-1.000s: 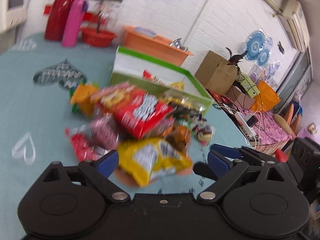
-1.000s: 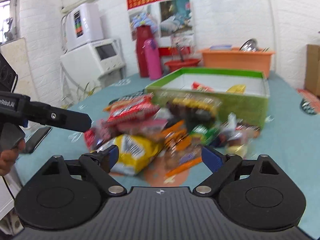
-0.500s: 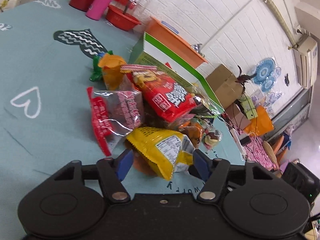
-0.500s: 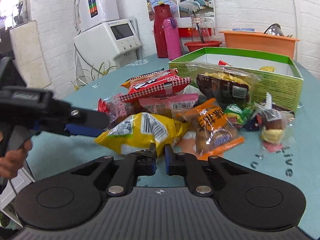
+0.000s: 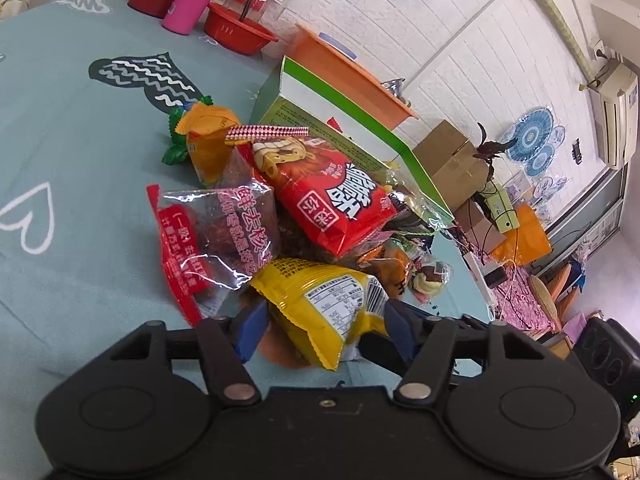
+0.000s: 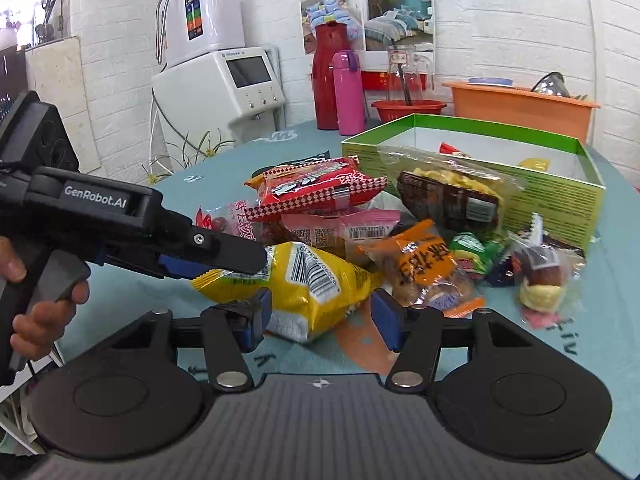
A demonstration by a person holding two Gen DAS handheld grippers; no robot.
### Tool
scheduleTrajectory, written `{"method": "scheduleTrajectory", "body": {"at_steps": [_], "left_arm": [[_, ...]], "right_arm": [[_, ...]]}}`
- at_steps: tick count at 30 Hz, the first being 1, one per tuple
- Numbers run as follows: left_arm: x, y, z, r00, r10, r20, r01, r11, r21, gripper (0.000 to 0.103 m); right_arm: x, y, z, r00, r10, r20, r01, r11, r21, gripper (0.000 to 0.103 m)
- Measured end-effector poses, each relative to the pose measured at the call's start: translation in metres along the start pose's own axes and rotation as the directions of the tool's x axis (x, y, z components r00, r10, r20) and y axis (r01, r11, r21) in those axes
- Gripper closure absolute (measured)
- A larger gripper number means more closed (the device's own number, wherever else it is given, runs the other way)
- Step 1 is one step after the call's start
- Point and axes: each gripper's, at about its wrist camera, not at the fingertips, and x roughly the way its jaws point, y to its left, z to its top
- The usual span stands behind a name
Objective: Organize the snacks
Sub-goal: 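Move the left tool back and grasp the yellow chip bag, then carry the yellow chip bag into the green box and open the left gripper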
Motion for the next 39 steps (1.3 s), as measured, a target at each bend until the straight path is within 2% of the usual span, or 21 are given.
{"method": "scheduleTrajectory", "body": {"at_steps": [1, 2, 3, 4, 6, 14, 21, 24, 29, 33, 39], "left_arm": [[0.003, 0.001, 0.000, 1.000, 0.004, -0.011, -0.004, 1.000, 0.002, 0.020], [0.005, 0.002, -0.001, 1.000, 0.021, -0.015, -0.021, 1.000, 0.010, 0.042], [0.007, 0.002, -0.002, 0.999, 0.025, -0.022, -0.025, 1.000, 0.019, 0.056], [0.007, 0.003, -0.004, 0.999, 0.003, -0.034, -0.003, 1.000, 0.007, 0.063], [0.002, -0.001, -0.008, 0.999, -0.017, -0.041, 0.018, 1.000, 0.009, 0.070], [-0.031, -0.043, -0.013, 0.997, -0.080, 0.003, 0.079, 0.988, 0.130, 0.073], [-0.033, -0.078, 0.022, 0.989, -0.122, 0.085, 0.098, 0.964, 0.245, 0.073], [-0.021, -0.087, 0.048, 0.985, -0.134, 0.112, 0.099, 0.958, 0.271, 0.073], [0.012, -0.085, 0.089, 0.983, -0.149, 0.110, 0.117, 0.961, 0.252, 0.073], [0.036, -0.073, 0.114, 0.987, -0.130, 0.091, 0.106, 0.967, 0.230, 0.075], [0.072, -0.053, 0.141, 0.994, -0.087, 0.062, 0.073, 0.976, 0.205, 0.075]], "right_arm": [[0.006, -0.002, 0.000, 1.000, 0.000, -0.010, 0.001, 1.000, 0.012, 0.025], [0.011, -0.003, -0.001, 1.000, -0.008, -0.024, 0.009, 1.000, 0.027, 0.038], [0.013, -0.004, -0.002, 0.999, -0.006, -0.033, 0.007, 0.999, 0.035, 0.055], [0.011, -0.003, -0.004, 0.999, 0.012, -0.030, -0.011, 0.999, 0.040, 0.071], [0.001, 0.005, -0.006, 1.000, 0.001, -0.023, -0.001, 1.000, 0.012, 0.077], [-0.053, 0.020, 0.000, 0.998, -0.016, 0.062, 0.018, 0.999, -0.044, 0.080], [-0.070, 0.009, 0.035, 0.980, -0.041, 0.193, 0.053, 0.997, -0.053, 0.081], [-0.064, -0.001, 0.055, 0.968, -0.064, 0.244, 0.080, 0.995, -0.056, 0.081], [-0.037, -0.027, 0.087, 0.952, -0.113, 0.283, 0.127, 0.991, -0.030, 0.081], [-0.008, -0.051, 0.105, 0.951, -0.137, 0.278, 0.147, 0.989, -0.015, 0.081], [0.032, -0.075, 0.114, 0.959, -0.158, 0.235, 0.158, 0.987, 0.018, 0.081]]}}
